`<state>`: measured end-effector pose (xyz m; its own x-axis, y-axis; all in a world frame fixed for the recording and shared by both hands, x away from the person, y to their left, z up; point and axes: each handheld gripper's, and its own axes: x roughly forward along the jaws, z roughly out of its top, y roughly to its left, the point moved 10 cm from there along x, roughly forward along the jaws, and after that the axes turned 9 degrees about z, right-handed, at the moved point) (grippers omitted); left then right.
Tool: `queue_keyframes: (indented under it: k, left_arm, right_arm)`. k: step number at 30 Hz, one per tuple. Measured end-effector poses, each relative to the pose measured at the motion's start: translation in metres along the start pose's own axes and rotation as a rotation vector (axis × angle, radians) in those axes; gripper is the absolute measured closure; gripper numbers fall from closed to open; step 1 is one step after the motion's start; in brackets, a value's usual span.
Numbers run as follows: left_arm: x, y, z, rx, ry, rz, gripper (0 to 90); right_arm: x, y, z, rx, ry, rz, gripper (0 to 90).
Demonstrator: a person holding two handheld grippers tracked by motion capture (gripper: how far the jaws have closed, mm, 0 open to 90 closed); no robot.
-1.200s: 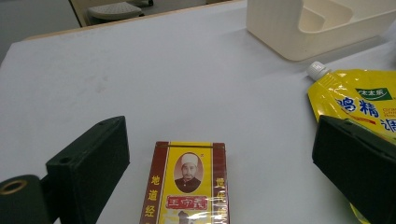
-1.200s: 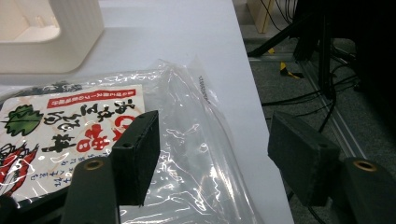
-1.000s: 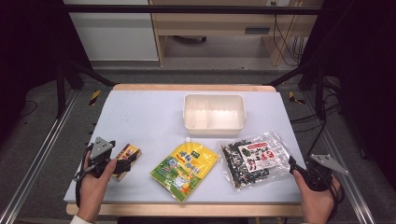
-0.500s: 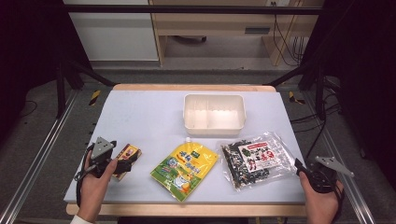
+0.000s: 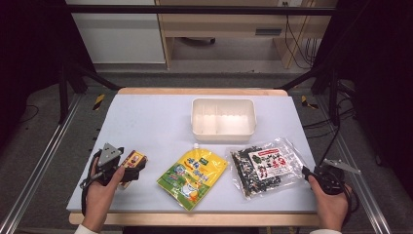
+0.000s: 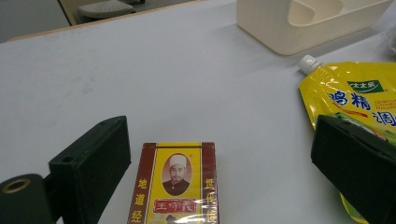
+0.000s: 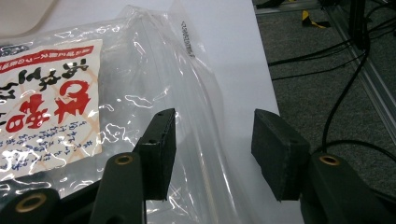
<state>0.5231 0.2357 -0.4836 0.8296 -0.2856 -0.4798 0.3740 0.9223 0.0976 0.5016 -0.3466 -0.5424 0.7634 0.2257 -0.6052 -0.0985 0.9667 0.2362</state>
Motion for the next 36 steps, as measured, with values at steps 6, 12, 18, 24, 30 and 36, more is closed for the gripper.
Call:
queue_keyframes:
  k: [6,12,18,24,30,36]
  left_arm:
    - [0.000,-0.001,0.000,0.003,0.000,-0.001,4.7]
    - [0.000,-0.001,0.000,0.004,-0.002,-0.002,4.7]
    - [0.000,-0.002,0.000,0.008,-0.001,-0.005,4.8]
    - [-0.001,-0.002,0.000,0.012,0.000,-0.003,4.5]
    - [-0.007,0.003,-0.002,-0.019,-0.008,0.000,4.7]
    - [-0.009,-0.005,0.004,-0.001,-0.010,-0.024,4.8]
  right_arm:
    - [0.002,0.001,-0.003,0.028,-0.004,0.017,55.9]
    - [0.004,0.008,-0.004,0.032,0.003,0.059,72.5]
    - [0.004,0.010,-0.006,0.008,0.021,0.072,82.7]
    - [-0.001,0.012,-0.004,0.001,0.009,0.094,89.1]
    - [-0.025,0.024,0.013,-0.039,-0.042,0.109,89.6]
    - [-0.060,0.049,0.058,-0.204,-0.077,0.143,89.7]
